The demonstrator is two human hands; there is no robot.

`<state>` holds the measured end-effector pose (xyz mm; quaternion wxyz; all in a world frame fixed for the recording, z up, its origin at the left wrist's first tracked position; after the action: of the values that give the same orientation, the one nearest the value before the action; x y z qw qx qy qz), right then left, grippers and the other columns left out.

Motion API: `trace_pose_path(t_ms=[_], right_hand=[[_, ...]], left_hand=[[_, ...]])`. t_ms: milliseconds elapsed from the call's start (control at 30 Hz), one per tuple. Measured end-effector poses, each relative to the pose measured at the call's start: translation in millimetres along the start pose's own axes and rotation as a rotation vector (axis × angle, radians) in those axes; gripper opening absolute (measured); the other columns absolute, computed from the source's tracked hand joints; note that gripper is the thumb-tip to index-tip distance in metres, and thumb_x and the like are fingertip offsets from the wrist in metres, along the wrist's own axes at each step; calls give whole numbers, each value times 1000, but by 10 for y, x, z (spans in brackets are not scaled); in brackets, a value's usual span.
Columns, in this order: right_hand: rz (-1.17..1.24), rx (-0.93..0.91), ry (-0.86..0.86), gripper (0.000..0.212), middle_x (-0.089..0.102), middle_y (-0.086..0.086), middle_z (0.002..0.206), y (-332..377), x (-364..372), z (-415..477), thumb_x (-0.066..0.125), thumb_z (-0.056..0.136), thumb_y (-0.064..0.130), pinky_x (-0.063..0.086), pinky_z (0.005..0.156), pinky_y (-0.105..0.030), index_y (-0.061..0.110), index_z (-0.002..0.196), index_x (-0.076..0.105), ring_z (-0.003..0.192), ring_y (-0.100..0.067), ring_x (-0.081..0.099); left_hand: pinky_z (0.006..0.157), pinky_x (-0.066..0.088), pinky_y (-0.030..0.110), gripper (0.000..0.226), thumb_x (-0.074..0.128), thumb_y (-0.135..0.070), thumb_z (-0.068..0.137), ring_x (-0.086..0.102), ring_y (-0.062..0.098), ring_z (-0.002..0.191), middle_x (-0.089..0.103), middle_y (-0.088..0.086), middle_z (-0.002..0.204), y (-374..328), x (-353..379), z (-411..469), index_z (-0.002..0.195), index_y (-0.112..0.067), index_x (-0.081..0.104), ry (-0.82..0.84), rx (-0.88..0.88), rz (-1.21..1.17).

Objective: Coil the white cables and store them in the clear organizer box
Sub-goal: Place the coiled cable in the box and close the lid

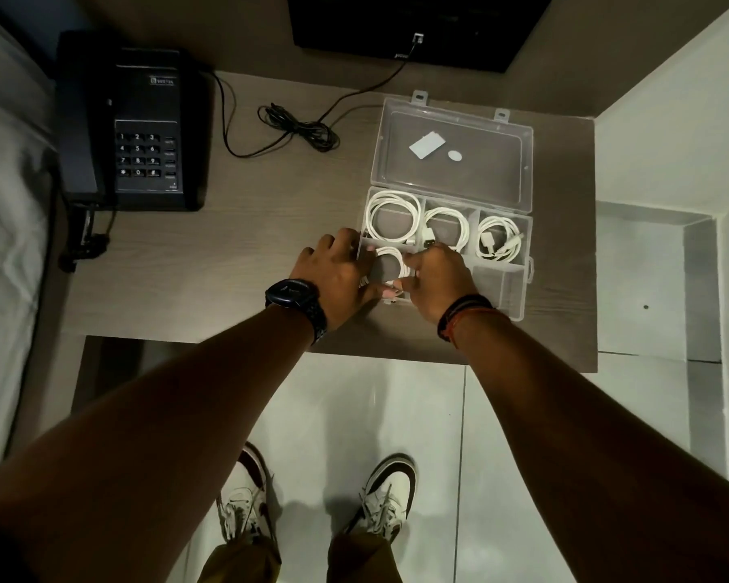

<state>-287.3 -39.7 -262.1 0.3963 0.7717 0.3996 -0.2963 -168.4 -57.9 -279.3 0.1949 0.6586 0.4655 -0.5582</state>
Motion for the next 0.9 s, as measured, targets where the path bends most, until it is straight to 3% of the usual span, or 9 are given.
trace_pose_path(t_ms=[167, 300, 400, 467, 533, 700, 800, 900], right_hand=[[-92, 14, -76, 23, 63, -20, 108, 65, -17, 22, 63, 88, 16, 50, 90, -40, 3, 106, 68, 102, -37, 61], [-157, -4, -209, 20, 55, -22, 118, 165, -53, -49, 55, 89, 1, 50, 88, -42, -4, 108, 62, 103, -40, 60], [-134, -34, -168, 24, 50, -24, 124, 210, 10, -78, 56, 85, -2, 49, 87, -46, -7, 109, 58, 104, -42, 56], [-126, -53, -116, 28, 49, -22, 123, 226, 42, -100, 61, 85, 6, 50, 86, -46, -4, 111, 57, 103, -41, 56], [-243, -62, -83, 27, 46, -20, 124, 232, 19, -120, 60, 87, 11, 49, 85, -46, 0, 112, 59, 105, -39, 54], [-302, -90, -116, 25, 56, -21, 115, 344, -121, -88, 47, 87, -3, 50, 81, -45, -2, 107, 62, 103, -40, 58], [-282, -116, -106, 21, 60, -20, 109, 383, -152, 29, 52, 87, 1, 51, 78, -43, 2, 105, 63, 99, -39, 61], [-243, -130, -78, 20, 62, -19, 106, 365, -196, 119, 64, 83, 11, 51, 77, -40, 5, 102, 63, 96, -39, 62]], left_hand=[[90, 46, 50, 51, 45, -56, 86, 45, 33, 113, 42, 10, 130, 48, 30, 5, 127, -27, 50, -14, -9, -42], [88, 46, 48, 49, 45, -56, 86, 45, 32, 112, 44, 8, 127, 73, 66, 5, 127, -30, 49, -17, -53, -41], [87, 47, 49, 50, 44, -55, 86, 46, 34, 110, 47, 9, 126, 68, 46, -25, 128, -29, 50, -24, -57, -39], [88, 46, 49, 51, 41, -55, 85, 45, 34, 110, 46, 9, 126, 51, 18, -42, 129, -29, 48, 2, -63, -25], [89, 45, 48, 51, 40, -54, 86, 43, 33, 111, 44, 8, 127, 1, -30, -42, 130, -28, 45, 45, -68, 34], [87, 42, 46, 43, 34, -45, 93, 41, 33, 110, 42, 9, 129, -53, -89, 28, 132, -27, 41, 119, -56, 152], [82, 44, 43, 36, 46, -43, 90, 43, 33, 103, 47, 9, 119, -18, -169, 98, 121, -29, 56, 31, -42, 46], [79, 47, 43, 26, 67, -38, 77, 49, 35, 99, 55, 13, 110, 124, -389, 248, 95, -21, 73, -101, -74, -196]])
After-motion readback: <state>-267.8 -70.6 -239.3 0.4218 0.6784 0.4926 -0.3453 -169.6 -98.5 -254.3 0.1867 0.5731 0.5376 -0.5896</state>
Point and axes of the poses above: each hand's wrist, its own z-axis towards the middle knuckle, its own x-axis out of the palm, y = z × x, the point moved 9 cm from there along z, towards the middle knuckle
